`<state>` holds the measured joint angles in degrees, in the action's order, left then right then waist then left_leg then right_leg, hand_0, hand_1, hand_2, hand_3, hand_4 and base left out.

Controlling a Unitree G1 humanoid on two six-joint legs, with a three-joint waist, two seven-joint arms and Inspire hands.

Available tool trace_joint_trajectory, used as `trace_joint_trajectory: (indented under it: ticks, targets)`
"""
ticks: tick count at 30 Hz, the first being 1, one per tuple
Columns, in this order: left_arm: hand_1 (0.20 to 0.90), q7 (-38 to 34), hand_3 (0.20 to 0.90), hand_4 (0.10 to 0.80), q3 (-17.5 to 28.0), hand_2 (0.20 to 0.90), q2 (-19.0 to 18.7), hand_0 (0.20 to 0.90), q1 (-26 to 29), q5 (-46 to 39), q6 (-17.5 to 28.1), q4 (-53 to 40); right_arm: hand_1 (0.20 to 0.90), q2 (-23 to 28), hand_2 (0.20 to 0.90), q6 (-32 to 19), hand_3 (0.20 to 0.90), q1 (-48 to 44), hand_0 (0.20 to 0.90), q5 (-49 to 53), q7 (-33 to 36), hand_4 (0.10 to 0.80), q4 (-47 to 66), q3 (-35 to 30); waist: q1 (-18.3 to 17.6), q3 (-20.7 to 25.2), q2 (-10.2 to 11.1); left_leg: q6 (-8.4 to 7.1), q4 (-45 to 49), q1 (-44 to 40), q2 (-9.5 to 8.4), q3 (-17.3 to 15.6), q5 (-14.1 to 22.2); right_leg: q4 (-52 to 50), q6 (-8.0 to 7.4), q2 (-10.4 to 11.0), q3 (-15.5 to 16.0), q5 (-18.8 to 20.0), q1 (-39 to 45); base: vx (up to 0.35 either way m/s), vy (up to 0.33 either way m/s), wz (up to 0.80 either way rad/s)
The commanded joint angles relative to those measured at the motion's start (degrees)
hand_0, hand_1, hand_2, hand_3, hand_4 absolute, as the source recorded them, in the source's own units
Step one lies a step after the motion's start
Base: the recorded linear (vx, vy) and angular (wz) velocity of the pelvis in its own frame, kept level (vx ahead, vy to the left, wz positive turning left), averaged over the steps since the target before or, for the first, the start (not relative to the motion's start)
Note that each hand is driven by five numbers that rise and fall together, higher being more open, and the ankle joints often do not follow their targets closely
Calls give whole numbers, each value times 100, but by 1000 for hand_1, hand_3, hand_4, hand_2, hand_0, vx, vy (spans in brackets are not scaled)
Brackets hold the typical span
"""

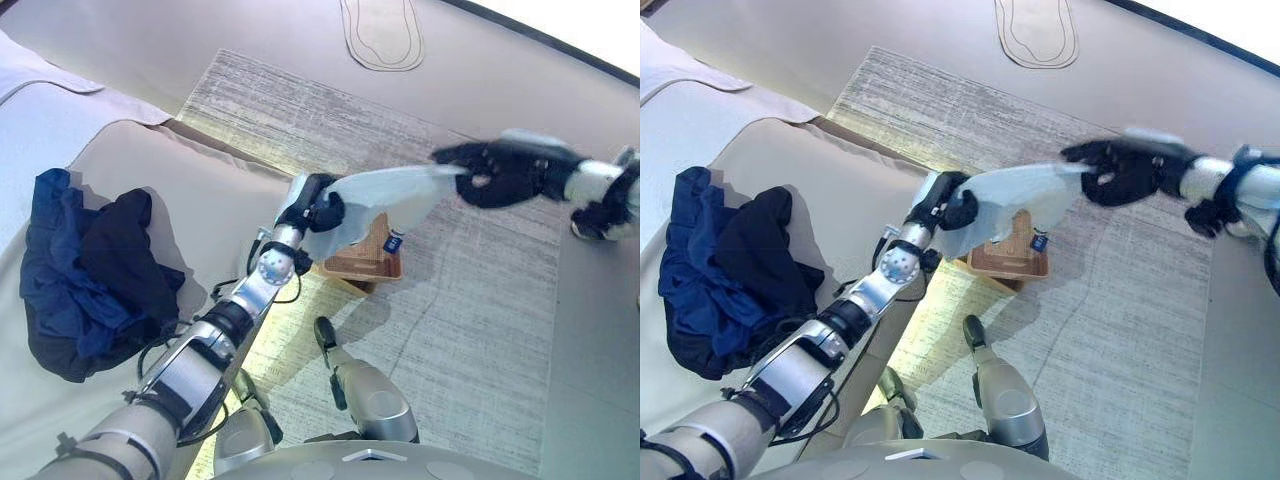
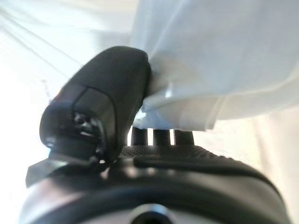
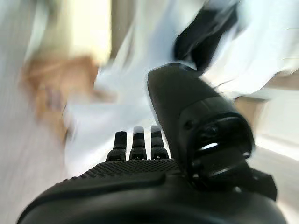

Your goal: Pick up the clothes from the bed and place them into the basket

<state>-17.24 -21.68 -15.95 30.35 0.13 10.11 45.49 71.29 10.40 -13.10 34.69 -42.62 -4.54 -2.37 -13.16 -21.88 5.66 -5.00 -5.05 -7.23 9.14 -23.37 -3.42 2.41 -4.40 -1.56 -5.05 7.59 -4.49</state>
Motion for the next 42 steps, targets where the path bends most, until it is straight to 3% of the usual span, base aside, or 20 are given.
trace_joint_trajectory:
  ticks: [1, 7, 10, 12, 18, 23, 28, 33, 37, 42]
  targets:
    - [300, -427, 200, 100, 744, 300, -1596, 300, -1093, 82, 16, 1168, 900, 247, 900, -1083, 900, 487, 900, 803, 274, 800, -1077, -1297, -8, 1464, 502, 125, 698, 75, -48, 229, 785, -224, 177, 268, 849, -817, 448, 57, -6, -12]
    - [300, -386, 200, 100, 658, 300, -1392, 300, -1217, 267, 155, 1138, 900, -18, 900, -1313, 900, 646, 900, 643, 592, 800, -1192, -1764, 39, 1534, 410, 135, 787, 20, -70, 273, 880, -269, 180, 263, 919, -911, 578, 45, 7, 5]
    - [300, -345, 200, 100, 614, 300, -1416, 300, -1201, 199, 167, 1205, 900, 16, 900, -1326, 900, 723, 900, 507, 1283, 800, -1366, -1909, 31, 1544, 385, 154, 868, 27, -79, 286, 914, -301, 185, 253, 891, -933, 601, 19, 12, 8]
    - [300, -305, 200, 100, 574, 300, -1444, 300, -1192, 128, 213, 1260, 900, 67, 900, -1163, 900, 684, 900, 393, 1901, 800, -1512, -2036, 28, 1546, 352, 169, 908, 36, -94, 312, 935, -314, 185, 243, 846, -946, 613, 14, 15, 4]
    - [300, -251, 200, 100, 389, 300, -1444, 300, -1136, 27, 321, 1154, 900, 292, 900, -979, 900, 490, 900, 380, 2412, 800, -1665, -2266, 31, 1521, 302, 200, 1010, 76, -98, 356, 985, -376, 177, 248, 781, -988, 628, 0, 0, 0]
    - [300, -56, 200, 100, 99, 300, -1404, 300, -1025, 50, 737, 419, 900, 145, 900, -699, 900, 568, 900, 157, 3284, 800, -1449, -2350, 22, 1470, 222, 232, 1001, 70, -129, 349, 999, -383, 133, 297, 770, -966, 627, 0, 0, 0]
    - [300, 118, 200, 100, -103, 300, -1440, 300, -723, -266, 933, -863, 900, -404, 900, -401, 900, 540, 900, -416, 3924, 800, -1050, -2093, -7, 1346, 103, 241, 969, 123, -137, 357, 993, -349, 88, 322, 716, -901, 520, -61, 13, 0]
    - [300, 417, 200, 100, -231, 300, -1599, 300, -121, -729, 775, -1986, 900, -1719, 900, -201, 900, 964, 900, -1513, 4013, 800, -384, -1175, -202, 1164, -138, 265, 889, 122, -159, 362, 923, -368, 81, 335, 620, -864, 426, -76, 38, -10]
    - [300, 480, 200, 100, -328, 300, -1550, 300, 276, -1022, 674, -2286, 900, -2546, 900, -393, 900, 1220, 900, -1788, 3812, 800, -279, -414, -298, 1153, -321, 277, 788, 54, -240, 400, 868, -373, 76, 348, 568, -858, 430, -17, 28, 1]
    - [300, 536, 200, 100, -438, 300, -1350, 300, 462, -1160, 480, -2887, 900, -3041, 900, -940, 900, 1127, 900, -1567, 3682, 800, -254, 143, -267, 1191, -464, 246, 647, 28, -321, 473, 786, -326, 78, 372, 616, -838, 436, -6, 6, 0]
